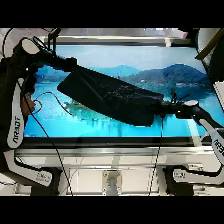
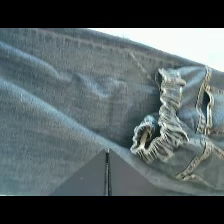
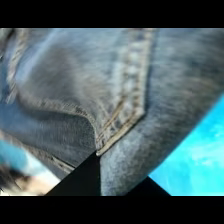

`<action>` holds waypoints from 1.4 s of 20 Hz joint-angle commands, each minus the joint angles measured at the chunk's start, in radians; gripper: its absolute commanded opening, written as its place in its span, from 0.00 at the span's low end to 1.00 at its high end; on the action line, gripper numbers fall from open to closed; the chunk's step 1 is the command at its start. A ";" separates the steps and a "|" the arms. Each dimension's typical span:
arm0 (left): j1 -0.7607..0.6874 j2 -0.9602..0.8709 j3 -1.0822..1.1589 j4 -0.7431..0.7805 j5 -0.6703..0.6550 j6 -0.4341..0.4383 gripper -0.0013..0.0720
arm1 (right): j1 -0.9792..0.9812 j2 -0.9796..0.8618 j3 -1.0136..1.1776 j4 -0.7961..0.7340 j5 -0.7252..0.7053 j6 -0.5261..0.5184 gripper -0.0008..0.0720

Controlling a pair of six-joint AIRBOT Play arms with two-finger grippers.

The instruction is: Fold the clothes and pants, and hang the long-sleeved shirts on hangers.

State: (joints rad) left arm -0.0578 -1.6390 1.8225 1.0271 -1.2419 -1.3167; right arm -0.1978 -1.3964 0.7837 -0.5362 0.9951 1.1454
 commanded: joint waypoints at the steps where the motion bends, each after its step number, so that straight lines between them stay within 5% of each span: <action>1: 0.010 0.023 0.001 0.031 -0.077 0.000 0.04 | -0.071 0.047 0.084 -0.290 0.277 0.072 0.05; 7: -0.057 0.166 0.000 0.047 -0.129 0.000 0.04 | -0.518 0.158 0.250 -0.438 0.624 0.066 0.04; 10: -0.182 0.180 0.000 0.048 -0.112 -0.002 0.04 | -0.604 0.124 0.428 -0.423 0.610 0.077 0.04; 15: -0.461 -0.089 0.000 0.069 0.206 -0.003 0.04 | -0.359 0.032 0.606 -0.317 0.549 0.077 0.04; 19: -0.585 -0.323 0.001 -0.142 0.365 -0.001 0.04 | -0.129 -0.003 0.671 -0.318 0.470 0.127 0.04; 28: -0.653 -0.482 0.060 -0.221 0.367 0.002 0.04 | 0.142 -0.022 0.729 -0.317 0.414 0.261 0.04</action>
State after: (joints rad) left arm -0.6914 -2.0869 1.8706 0.8349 -0.8845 -1.3163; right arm -0.1341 -1.4097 1.5028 -0.8551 1.4399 1.3621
